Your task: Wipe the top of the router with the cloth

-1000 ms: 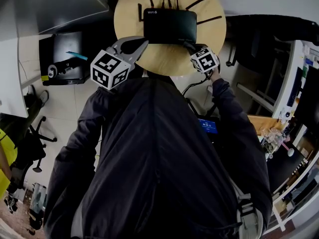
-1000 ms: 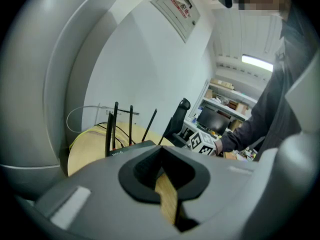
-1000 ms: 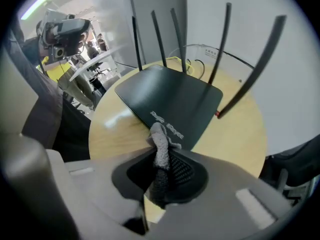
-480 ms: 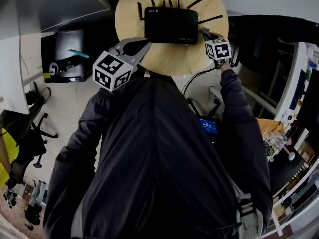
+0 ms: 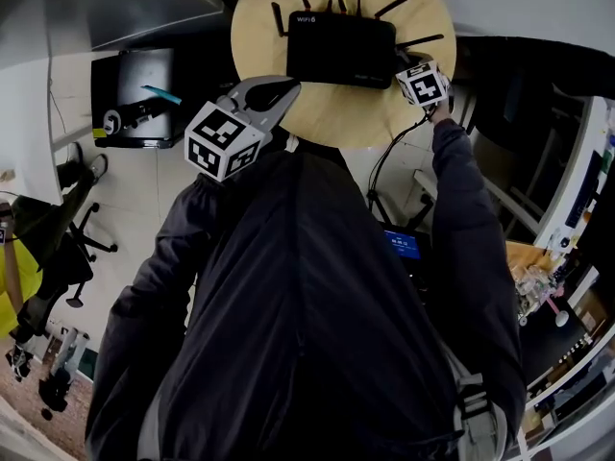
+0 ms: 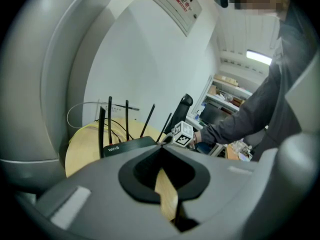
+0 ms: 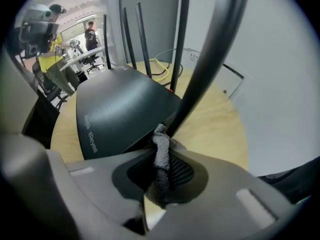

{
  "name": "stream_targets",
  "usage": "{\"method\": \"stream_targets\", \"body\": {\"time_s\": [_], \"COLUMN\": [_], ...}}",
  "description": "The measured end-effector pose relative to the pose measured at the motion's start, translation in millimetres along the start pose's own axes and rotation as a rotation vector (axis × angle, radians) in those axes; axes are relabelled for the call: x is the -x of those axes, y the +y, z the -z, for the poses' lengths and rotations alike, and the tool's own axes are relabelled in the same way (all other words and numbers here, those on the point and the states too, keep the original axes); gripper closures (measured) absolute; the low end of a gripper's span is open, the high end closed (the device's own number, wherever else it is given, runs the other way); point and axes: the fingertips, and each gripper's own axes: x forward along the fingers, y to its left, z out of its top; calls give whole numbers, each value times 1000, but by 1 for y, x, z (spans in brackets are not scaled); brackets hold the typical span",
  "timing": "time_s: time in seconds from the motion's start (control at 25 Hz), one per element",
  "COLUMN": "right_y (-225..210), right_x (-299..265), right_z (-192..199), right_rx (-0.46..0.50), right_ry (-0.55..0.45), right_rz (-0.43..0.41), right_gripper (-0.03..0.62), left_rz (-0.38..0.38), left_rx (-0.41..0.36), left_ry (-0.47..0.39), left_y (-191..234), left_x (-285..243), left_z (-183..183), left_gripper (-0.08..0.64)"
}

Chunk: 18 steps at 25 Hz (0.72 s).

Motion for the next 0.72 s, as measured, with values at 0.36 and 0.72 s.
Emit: {"method": "stream_targets", "body": {"time_s": [0.36,0.72], "right_y": [73,68], "right_x": [22,35], "right_z": [37,40], "right_rx": [95,-9], "right_ry": [-21,-29], "right_rz": [-76,-25], "right_gripper": [561,561], "left_rz": [57,111], "left_rx": [-18,-46], "left_ry": [18,53], "left_y": [-9,-14], "left_x": [-20,-28], "left_z": [-2,0], "left_gripper": [568,568]}}
